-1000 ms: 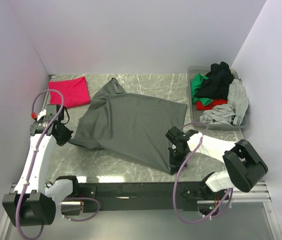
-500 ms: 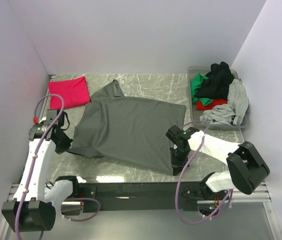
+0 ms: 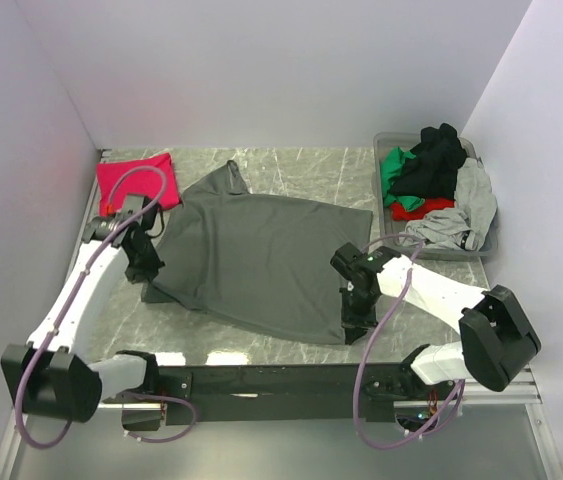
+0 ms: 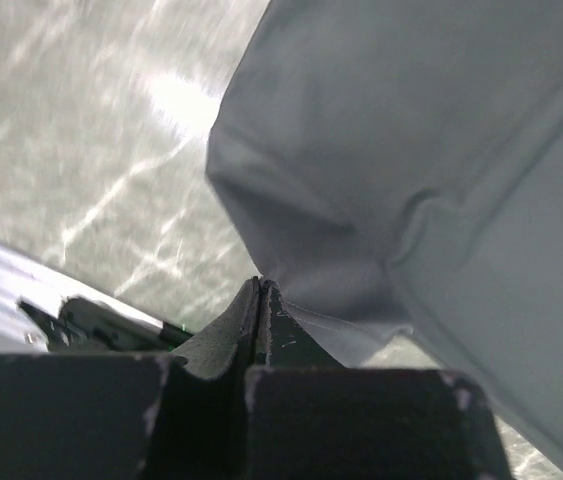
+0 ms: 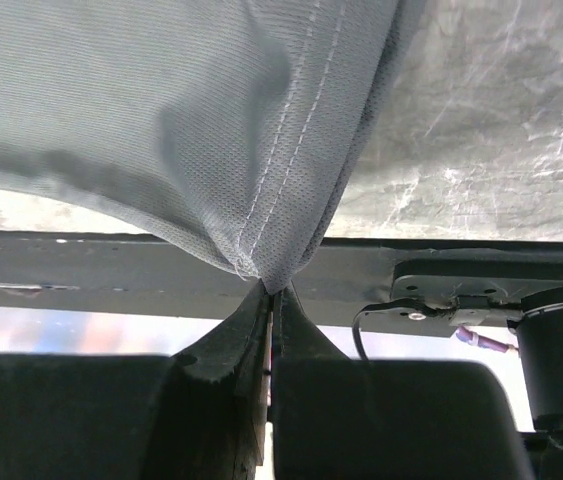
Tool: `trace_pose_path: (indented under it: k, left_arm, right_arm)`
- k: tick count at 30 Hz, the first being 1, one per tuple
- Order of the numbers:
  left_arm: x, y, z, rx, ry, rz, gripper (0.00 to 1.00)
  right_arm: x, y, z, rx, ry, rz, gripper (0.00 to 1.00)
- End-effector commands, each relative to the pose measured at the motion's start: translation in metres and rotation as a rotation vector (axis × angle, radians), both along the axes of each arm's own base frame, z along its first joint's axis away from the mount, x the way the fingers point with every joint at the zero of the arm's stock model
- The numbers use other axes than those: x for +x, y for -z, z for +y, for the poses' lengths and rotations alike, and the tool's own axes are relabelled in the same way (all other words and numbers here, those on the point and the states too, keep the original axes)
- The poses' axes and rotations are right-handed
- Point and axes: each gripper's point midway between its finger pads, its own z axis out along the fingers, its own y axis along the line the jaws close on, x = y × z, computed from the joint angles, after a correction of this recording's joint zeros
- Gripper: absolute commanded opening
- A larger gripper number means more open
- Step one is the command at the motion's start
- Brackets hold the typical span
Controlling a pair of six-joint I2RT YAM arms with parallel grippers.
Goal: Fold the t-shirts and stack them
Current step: Fold the tshirt
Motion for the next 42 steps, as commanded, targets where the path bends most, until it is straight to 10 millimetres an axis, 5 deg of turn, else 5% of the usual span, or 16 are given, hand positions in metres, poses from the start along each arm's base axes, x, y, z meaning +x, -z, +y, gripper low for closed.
trace_pose_path:
  k: [1,12,25,42]
  left_arm:
    - [0.038,-0.018,-0.001,0.057,0.106,-0.073,0.00]
    - [0.107,-0.030,-0.017,0.162,0.306,-0.109,0.00]
    - [0.180,-0.033,-0.063,0.248,0.515,-0.162,0.00]
    - [0.220,-0.023,-0.072,0.319,0.490,-0.152,0.00]
  right_arm:
    - [0.010,-0.012,0.001,-0.018,0.001,-0.035,0.00]
    - [0.049,-0.020,0.001,-0.045,0.016,-0.065,0.00]
    - [0.092,-0.018,-0.005,-0.010,0.061,-0.069,0.00]
    - [0.125,-0.017,-0.021,0.032,0.121,-0.053,0.00]
